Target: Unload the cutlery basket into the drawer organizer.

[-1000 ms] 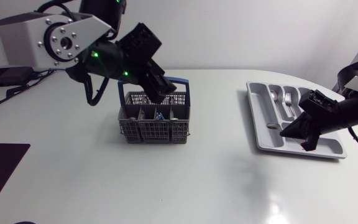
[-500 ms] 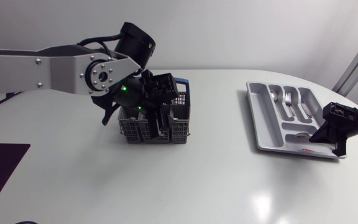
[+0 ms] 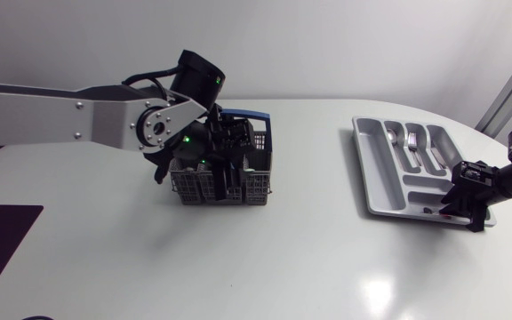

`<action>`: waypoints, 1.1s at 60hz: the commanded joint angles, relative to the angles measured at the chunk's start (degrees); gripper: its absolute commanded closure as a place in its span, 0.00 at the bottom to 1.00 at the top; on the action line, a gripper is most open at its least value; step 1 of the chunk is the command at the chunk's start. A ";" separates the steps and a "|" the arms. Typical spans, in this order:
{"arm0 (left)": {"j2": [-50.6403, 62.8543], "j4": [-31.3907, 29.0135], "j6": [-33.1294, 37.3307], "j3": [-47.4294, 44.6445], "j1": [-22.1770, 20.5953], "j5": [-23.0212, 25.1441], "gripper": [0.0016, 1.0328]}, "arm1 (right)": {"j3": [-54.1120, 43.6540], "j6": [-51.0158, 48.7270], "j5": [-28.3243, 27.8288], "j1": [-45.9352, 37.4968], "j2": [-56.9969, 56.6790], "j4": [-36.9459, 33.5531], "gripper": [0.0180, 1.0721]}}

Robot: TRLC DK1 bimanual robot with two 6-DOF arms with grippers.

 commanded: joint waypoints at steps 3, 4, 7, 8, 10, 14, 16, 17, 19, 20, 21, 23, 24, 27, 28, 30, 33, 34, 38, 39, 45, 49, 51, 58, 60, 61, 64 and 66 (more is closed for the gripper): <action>2.13 1.46 2.06 -1.62 0.12 -0.87 0.30 | -2.74 1.20 -1.64 -0.11 -3.44 0.22 0.31; 2.30 1.64 2.23 -1.62 0.03 -0.87 0.35 | -3.00 1.29 -1.91 -0.11 -4.05 0.13 0.30; 2.92 1.90 2.41 -1.18 -0.06 -1.04 0.44 | -4.23 1.55 -2.70 -0.02 -5.90 0.13 0.27; 3.09 1.99 2.41 -1.09 -0.06 -1.22 0.45 | -4.58 1.64 -3.05 -0.02 -6.43 0.13 0.26; 3.53 2.34 2.50 -0.91 -0.15 -1.75 0.48 | -5.29 2.08 -3.58 0.06 -7.66 0.22 0.22; 4.41 2.70 2.76 -0.47 -0.32 -2.36 0.57 | -7.13 2.43 -4.54 0.50 -10.21 0.13 0.19; 4.76 2.70 2.76 -0.12 -0.32 -2.45 0.58 | -8.10 2.61 -4.98 0.68 -11.35 0.13 0.18; 4.76 2.70 2.76 -0.03 -0.32 -2.54 0.58 | -8.63 2.61 -5.34 0.85 -11.96 0.13 0.18; 4.94 2.70 2.85 0.05 -0.32 -2.63 0.59 | -9.51 2.70 -5.60 1.03 -12.93 0.13 0.18; 4.94 2.78 2.94 0.14 -0.41 -2.80 0.59 | -9.95 2.70 -5.78 1.21 -13.55 0.13 0.18; 5.03 2.96 2.94 0.32 -0.41 -3.07 0.59 | -10.30 2.70 -5.95 1.29 -13.90 0.13 0.18; 5.11 3.05 3.03 0.32 -0.50 -3.33 0.59 | -11.09 2.70 -6.30 1.56 -14.86 0.13 0.18; 5.11 3.05 3.03 0.32 -0.59 -3.33 0.59 | -11.44 2.70 -6.39 1.56 -15.13 0.13 0.17; 5.47 3.05 3.03 0.76 -0.67 -3.68 0.59 | -13.02 2.70 -6.83 2.00 -16.71 0.22 0.16; 5.47 3.05 3.03 0.85 -0.67 -3.77 0.59 | -13.37 2.70 -6.92 2.08 -16.97 0.22 0.16; 5.55 3.05 3.03 1.02 -0.67 -3.77 0.59 | -14.08 2.61 -6.92 2.35 -17.50 0.30 0.16; 5.55 3.05 3.03 1.37 -0.67 -3.86 0.59 | -14.52 2.61 -7.01 2.52 -17.68 0.30 0.16; 5.55 3.05 3.03 1.46 -0.67 -3.86 0.59 | -14.52 2.61 -7.01 2.61 -17.68 0.30 0.16; 5.47 3.05 2.94 1.81 -0.67 -3.95 0.59 | -14.96 2.34 -7.01 2.61 -17.68 0.66 0.14; 5.47 2.96 2.94 1.81 -0.76 -3.95 0.59 | -15.04 2.34 -7.01 2.61 -17.68 0.74 0.14; 5.11 2.96 2.94 1.99 -1.03 -3.95 0.59 | -15.13 2.17 -7.01 2.61 -17.41 1.10 0.13; 5.03 2.96 2.85 2.08 -1.11 -3.95 0.59 | -15.22 1.99 -7.01 2.61 -17.32 1.10 0.13; 4.94 2.87 2.76 2.16 -1.29 -3.95 0.59 | -15.31 1.91 -7.01 2.61 -17.24 1.10 0.13; 4.68 2.70 2.59 2.60 -1.90 -4.30 0.59 | -15.31 1.91 -7.01 2.52 -17.15 1.18 0.13; 4.68 2.70 2.59 2.78 -2.08 -4.56 0.59 | -15.31 1.91 -7.09 2.61 -17.15 1.27 0.13; 4.59 2.70 2.59 2.78 -2.08 -4.56 0.59 | -15.31 1.91 -7.09 2.52 -17.06 1.36 0.13; 4.50 2.70 2.59 3.04 -2.17 -4.74 0.59 | -15.31 1.91 -7.09 2.52 -16.89 1.71 0.13; 4.59 2.70 2.59 3.13 -2.17 -5.00 0.59 | -15.39 1.91 -7.09 2.52 -16.80 1.80 0.12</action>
